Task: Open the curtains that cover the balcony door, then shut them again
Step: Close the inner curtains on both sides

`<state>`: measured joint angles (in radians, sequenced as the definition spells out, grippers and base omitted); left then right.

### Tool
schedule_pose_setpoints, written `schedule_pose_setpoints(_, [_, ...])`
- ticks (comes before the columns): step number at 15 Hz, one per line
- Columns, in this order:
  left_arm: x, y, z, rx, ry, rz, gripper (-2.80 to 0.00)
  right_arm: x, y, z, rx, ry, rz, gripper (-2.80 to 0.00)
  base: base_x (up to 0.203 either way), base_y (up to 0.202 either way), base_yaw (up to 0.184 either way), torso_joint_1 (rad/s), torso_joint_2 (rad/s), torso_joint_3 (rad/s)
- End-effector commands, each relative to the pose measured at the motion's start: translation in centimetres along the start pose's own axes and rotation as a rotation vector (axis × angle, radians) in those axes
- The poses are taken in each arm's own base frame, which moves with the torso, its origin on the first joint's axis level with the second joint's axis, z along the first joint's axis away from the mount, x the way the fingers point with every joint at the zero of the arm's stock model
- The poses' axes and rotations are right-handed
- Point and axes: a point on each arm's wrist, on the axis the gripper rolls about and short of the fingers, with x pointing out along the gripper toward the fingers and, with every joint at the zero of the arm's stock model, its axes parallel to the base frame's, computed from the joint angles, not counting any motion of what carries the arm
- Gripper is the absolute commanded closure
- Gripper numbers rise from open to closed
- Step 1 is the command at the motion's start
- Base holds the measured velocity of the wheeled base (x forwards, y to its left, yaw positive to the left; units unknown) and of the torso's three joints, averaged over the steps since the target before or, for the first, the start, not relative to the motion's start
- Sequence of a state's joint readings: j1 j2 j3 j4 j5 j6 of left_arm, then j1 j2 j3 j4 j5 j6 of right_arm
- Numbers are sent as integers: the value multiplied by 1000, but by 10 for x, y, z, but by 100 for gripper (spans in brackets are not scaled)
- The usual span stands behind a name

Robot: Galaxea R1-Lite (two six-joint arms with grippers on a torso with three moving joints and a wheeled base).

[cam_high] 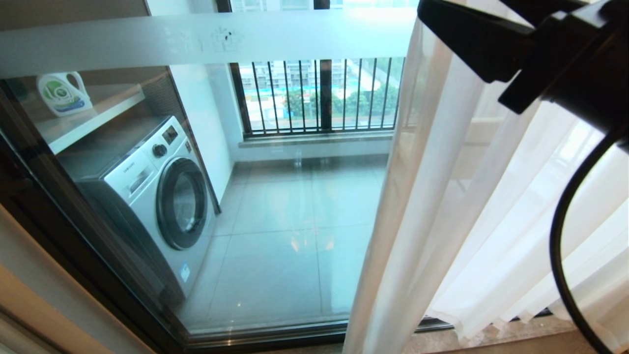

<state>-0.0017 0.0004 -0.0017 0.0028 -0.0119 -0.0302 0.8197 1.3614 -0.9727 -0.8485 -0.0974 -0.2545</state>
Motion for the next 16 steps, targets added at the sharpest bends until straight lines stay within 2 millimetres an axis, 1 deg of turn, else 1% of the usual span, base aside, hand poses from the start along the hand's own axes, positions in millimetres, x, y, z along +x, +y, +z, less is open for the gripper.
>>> schedule_pose_setpoints(1, [0, 0, 0, 0, 0, 0, 0, -14, 0, 4, 4, -6, 8, -280, 0, 0, 0, 0, 0, 0])
schedule_pose_setpoints(4, [0, 0, 0, 0, 0, 0, 0, -34, -2, 3, 3, 7, 4, -280, 0, 0, 0, 0, 0, 0])
schedule_pose_setpoints(10, [0, 0, 0, 0, 0, 0, 0, -84, -6, -4, -2, 44, -2, -280, 0, 0, 0, 0, 0, 0])
schedule_pose_setpoints(11, [0, 0, 0, 0, 0, 1, 0, -94, -7, -5, -2, 47, 1, 0, 0, 0, 0, 0, 0, 0])
schedule_pose_setpoints(16, [0, 0, 0, 0, 0, 1, 0, -144, -9, -18, -6, 77, 10, 0, 0, 0, 0, 0, 0, 0])
